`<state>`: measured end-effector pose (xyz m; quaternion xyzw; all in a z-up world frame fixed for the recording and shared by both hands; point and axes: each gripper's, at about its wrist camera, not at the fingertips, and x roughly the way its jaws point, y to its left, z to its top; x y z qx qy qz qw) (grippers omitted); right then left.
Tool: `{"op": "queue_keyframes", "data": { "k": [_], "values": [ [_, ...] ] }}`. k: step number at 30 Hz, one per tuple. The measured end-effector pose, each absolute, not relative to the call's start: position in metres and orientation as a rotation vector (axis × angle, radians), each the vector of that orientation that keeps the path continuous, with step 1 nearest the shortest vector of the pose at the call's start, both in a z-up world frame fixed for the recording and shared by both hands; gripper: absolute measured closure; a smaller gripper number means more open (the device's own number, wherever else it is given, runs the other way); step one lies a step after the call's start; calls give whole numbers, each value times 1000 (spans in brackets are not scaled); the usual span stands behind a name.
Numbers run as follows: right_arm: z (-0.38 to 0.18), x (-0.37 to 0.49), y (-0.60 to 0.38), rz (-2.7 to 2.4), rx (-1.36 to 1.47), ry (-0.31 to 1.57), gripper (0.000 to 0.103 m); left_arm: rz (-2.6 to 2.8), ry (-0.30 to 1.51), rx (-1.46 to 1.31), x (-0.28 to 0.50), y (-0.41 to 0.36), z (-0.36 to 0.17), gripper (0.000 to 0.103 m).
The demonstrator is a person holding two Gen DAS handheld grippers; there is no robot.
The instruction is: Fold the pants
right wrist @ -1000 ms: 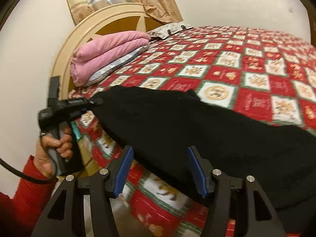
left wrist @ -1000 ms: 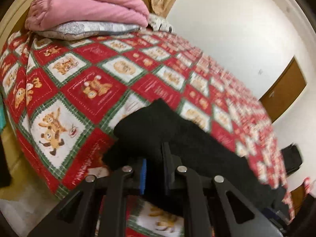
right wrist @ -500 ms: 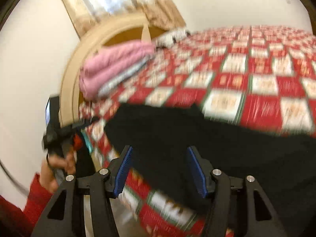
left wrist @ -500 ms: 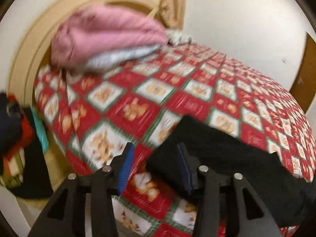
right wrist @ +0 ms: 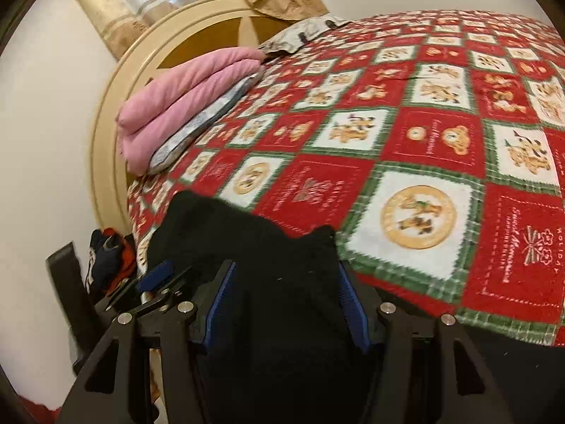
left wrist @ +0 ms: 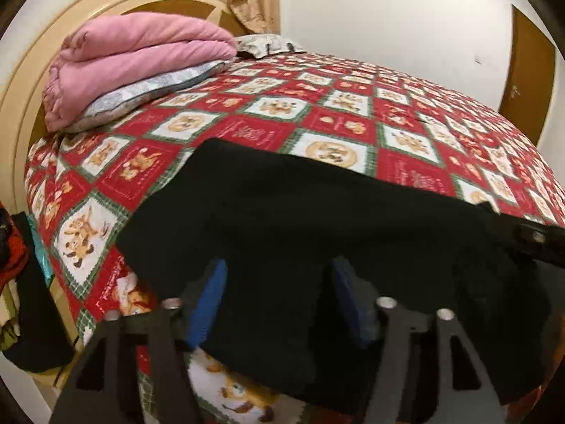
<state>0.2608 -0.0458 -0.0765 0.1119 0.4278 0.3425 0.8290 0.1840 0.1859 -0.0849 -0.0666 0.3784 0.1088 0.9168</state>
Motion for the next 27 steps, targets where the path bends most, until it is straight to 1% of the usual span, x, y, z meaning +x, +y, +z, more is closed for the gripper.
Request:
{"op": "queue_keyframes", "data": {
  "k": [4,6,8,15,18,19,23,24,26,27],
  "values": [
    [-71,248,-51,773,246,924,44,222,771,-142,182,187,-87,28],
    [-76,252,-50,797,259,964,44,229,761,-128,183,184,-90,27],
    [-82,262,-48,804,282,997,44,230,763,-134,184,185,-90,27],
    [-100,309,-43,900,553,1065,44,229,770,-132,185,185,-90,26],
    [-89,326,-48,857,570,1043,45,227,766,-111,185,183,-90,25],
    [-84,332,-53,853,583,1028,47,224,764,-106,185,183,-91,25],
    [-92,341,-62,874,642,1144,48,220,771,-97,187,185,-91,22],
    [-87,336,-68,854,612,1144,47,217,773,-96,187,185,-91,22],
    [-69,320,-97,744,521,1082,47,210,781,-93,188,186,-90,22],
    [-60,313,-118,699,530,1050,47,210,786,-92,189,186,-89,22]
  ]
}}
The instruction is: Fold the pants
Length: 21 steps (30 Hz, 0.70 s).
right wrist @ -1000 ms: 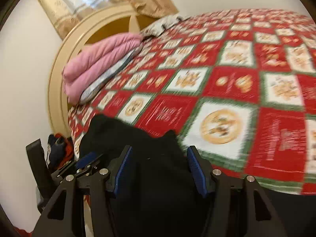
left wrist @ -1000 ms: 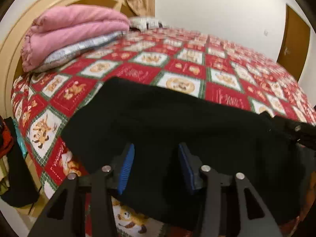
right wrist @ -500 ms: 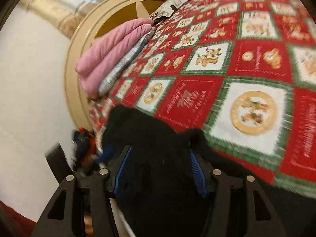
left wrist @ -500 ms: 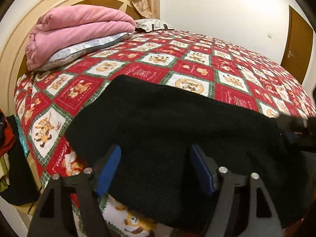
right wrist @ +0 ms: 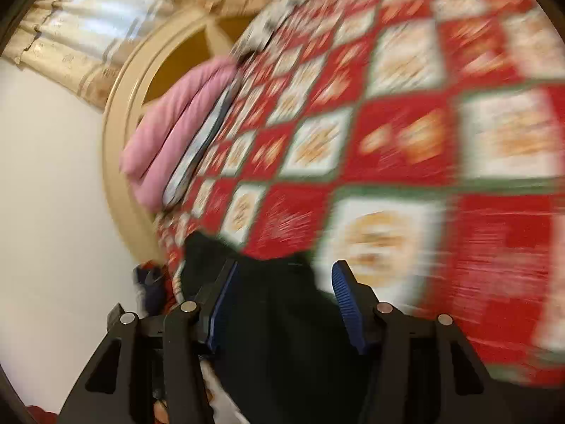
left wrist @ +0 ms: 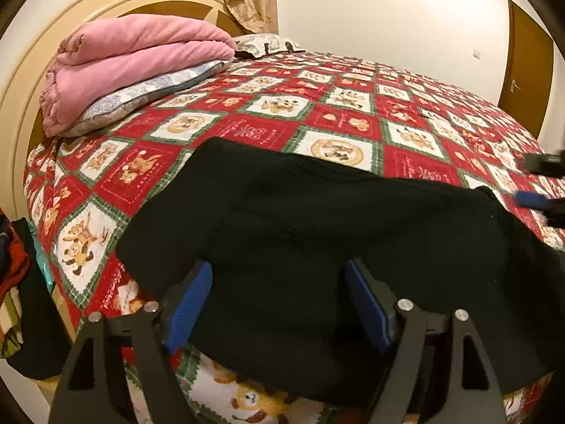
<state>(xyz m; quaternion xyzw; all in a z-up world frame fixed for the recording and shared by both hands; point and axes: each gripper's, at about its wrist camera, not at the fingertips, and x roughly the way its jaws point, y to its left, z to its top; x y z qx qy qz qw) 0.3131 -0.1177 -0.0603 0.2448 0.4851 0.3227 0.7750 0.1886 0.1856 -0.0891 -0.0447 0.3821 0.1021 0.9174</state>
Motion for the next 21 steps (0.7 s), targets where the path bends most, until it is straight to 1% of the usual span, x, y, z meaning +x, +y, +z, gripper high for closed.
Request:
{"op": "queue_keyframes", "data": {
  "k": [3,5,8,10,14,15,17,19,21],
  "values": [
    [-30,282,-198,490,575,922,47,248,803,-69,189,180,-80,23],
    [-8,255,-249,246,468,844,47,242,773,-49,183,165,-67,23],
    [12,228,-318,-117,331,775,47,130,735,-65,174,134,-54,23],
    [12,222,-363,-312,283,795,47,45,746,-87,171,111,-55,23],
    [-12,232,-414,-389,295,903,47,-19,841,-99,174,77,-77,23],
    [-20,232,-423,-385,296,923,47,4,839,-72,173,71,-83,21],
    [-35,242,-421,-372,261,989,47,29,811,-23,170,65,-84,19],
    [-53,253,-423,-410,272,1064,47,27,827,-41,172,68,-83,16],
    [-65,261,-423,-438,282,1094,47,20,846,-68,175,76,-83,12]
  ]
}}
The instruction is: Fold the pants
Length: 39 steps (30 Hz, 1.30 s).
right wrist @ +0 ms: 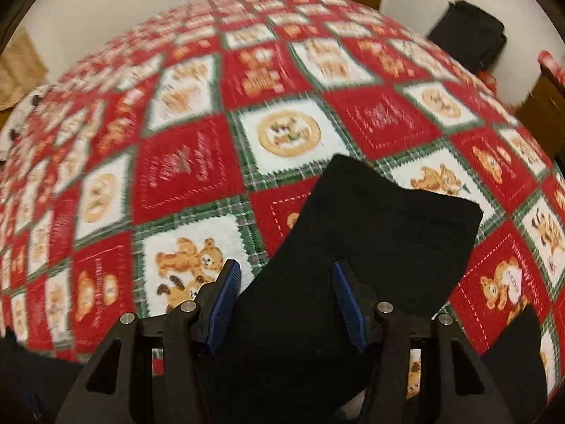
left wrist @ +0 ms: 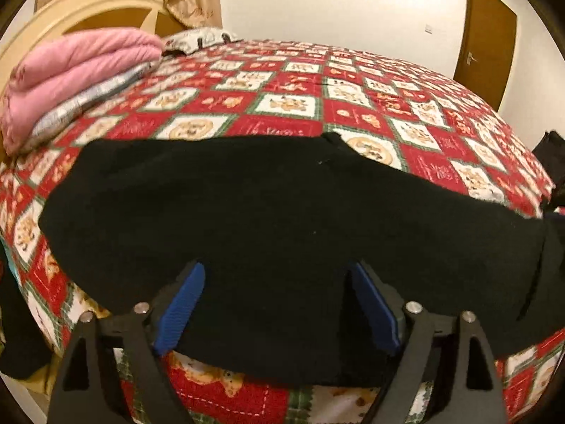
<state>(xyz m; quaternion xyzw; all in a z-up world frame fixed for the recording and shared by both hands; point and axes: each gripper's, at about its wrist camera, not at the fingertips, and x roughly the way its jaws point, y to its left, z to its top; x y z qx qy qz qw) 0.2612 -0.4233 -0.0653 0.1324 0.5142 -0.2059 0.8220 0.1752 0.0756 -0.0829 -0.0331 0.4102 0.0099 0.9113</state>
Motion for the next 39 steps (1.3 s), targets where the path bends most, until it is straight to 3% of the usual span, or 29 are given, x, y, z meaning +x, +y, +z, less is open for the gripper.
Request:
{"op": "queue_keyframes", "data": {
  "k": [3,6,7,12,17,27,34,35,36,38,39],
  "values": [
    [-66,261,-422,-455,261,1098,49,21,849,-55,174,73,-84,10],
    [-60,253,-429,-460,268,1095,91,26,841,-50,172,71,-85,10],
    [-57,244,-435,-443,310,1083,97,26,838,-50,171,71,-85,10],
    [-21,184,-454,-326,485,887,97,21,838,-52,170,71,-85,9],
    [15,70,-457,-277,625,646,97,18,840,-52,170,71,-86,8],
    [-39,-51,-476,-305,865,624,96,9,869,-39,175,73,-83,6],
    [2,-68,-508,-384,851,456,93,-17,872,29,170,69,-76,6],
    [10,-64,-510,-396,807,453,92,-24,869,46,167,66,-76,6],
    [19,-57,-514,-394,749,458,84,-32,868,55,165,63,-75,6],
    [29,-43,-521,-403,673,470,51,-56,874,54,161,57,-74,6],
    [32,-36,-525,-393,651,466,28,-67,874,48,160,53,-73,6]
  ]
}}
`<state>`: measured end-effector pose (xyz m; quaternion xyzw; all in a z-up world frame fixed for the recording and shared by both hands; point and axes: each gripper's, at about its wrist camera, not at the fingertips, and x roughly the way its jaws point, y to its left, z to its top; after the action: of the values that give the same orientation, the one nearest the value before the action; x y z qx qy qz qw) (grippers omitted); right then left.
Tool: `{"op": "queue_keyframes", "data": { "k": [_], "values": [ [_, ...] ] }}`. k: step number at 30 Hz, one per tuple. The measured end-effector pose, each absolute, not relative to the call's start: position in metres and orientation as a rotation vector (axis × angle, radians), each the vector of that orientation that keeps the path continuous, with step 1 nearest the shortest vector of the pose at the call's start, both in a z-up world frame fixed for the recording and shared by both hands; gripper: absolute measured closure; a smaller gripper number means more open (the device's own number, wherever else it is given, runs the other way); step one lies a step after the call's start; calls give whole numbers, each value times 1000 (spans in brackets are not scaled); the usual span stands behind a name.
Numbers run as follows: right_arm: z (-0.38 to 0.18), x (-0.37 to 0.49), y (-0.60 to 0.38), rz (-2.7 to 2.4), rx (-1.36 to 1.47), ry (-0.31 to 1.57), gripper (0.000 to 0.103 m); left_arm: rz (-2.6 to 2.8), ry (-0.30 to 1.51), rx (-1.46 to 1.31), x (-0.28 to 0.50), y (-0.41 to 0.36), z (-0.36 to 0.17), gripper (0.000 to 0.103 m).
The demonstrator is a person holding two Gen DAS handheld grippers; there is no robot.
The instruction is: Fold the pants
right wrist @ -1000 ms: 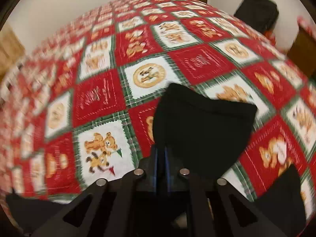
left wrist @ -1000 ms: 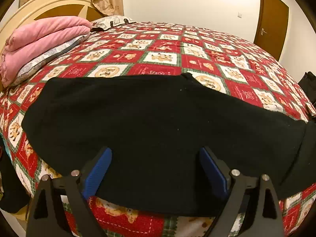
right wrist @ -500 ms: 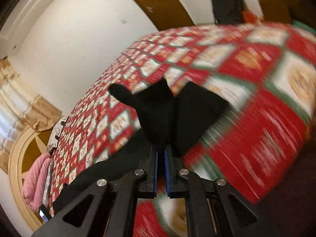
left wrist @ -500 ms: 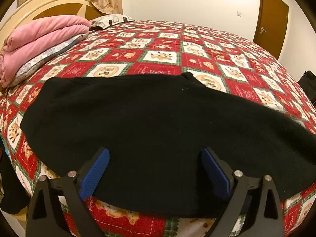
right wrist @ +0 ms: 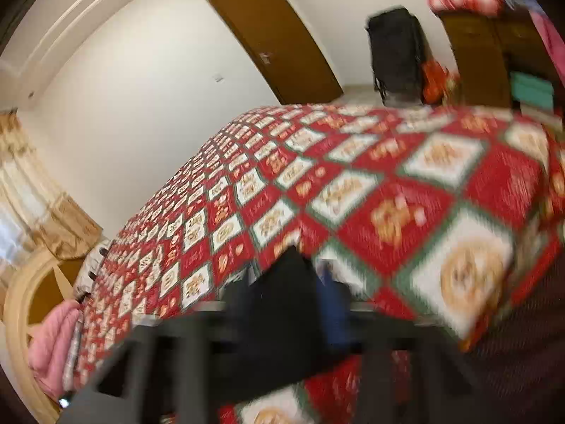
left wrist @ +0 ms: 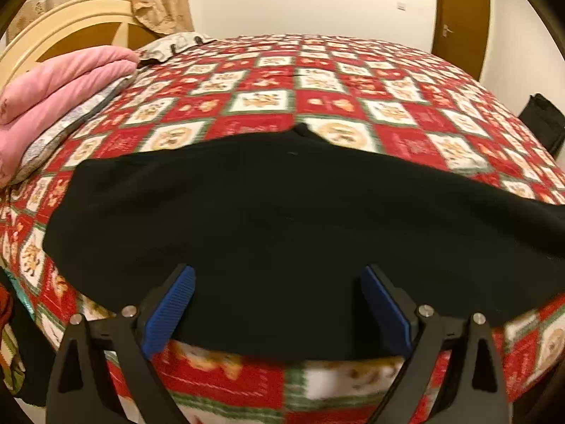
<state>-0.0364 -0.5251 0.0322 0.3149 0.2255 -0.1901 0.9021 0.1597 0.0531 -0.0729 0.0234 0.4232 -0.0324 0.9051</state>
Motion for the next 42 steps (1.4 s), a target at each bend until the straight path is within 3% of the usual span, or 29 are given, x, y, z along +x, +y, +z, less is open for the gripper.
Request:
{"op": "queue_keyframes", "data": {
  "k": [1,5,6,7,9,25,29,35,36,38,42],
  "values": [
    [33,-28,-529,-376,628,464,24,-88,872,42,157,48,-72,6],
    [21,15,-536,-336,489,611,24,-110,870,61,153,30,-71,6],
    [14,22,-534,-326,449,651,34,-106,875,70,153,27,-73,6],
    [6,33,-530,-323,400,703,57,-104,885,76,154,24,-75,6],
    [-8,46,-527,-314,367,779,87,-95,895,73,155,21,-79,6],
    [-19,52,-528,-268,342,793,86,-61,910,31,157,19,-82,3],
    [-21,48,-531,-256,374,776,77,-59,912,27,158,20,-82,1],
    [-23,56,-519,-281,270,814,77,-62,913,16,159,22,-84,0],
    [-23,59,-516,-293,236,830,78,-62,912,15,159,22,-84,0],
    [-21,62,-507,-328,159,842,94,-61,907,15,159,22,-84,0],
    [0,57,-502,-322,151,747,96,-64,906,11,160,22,-84,0]
  ]
}}
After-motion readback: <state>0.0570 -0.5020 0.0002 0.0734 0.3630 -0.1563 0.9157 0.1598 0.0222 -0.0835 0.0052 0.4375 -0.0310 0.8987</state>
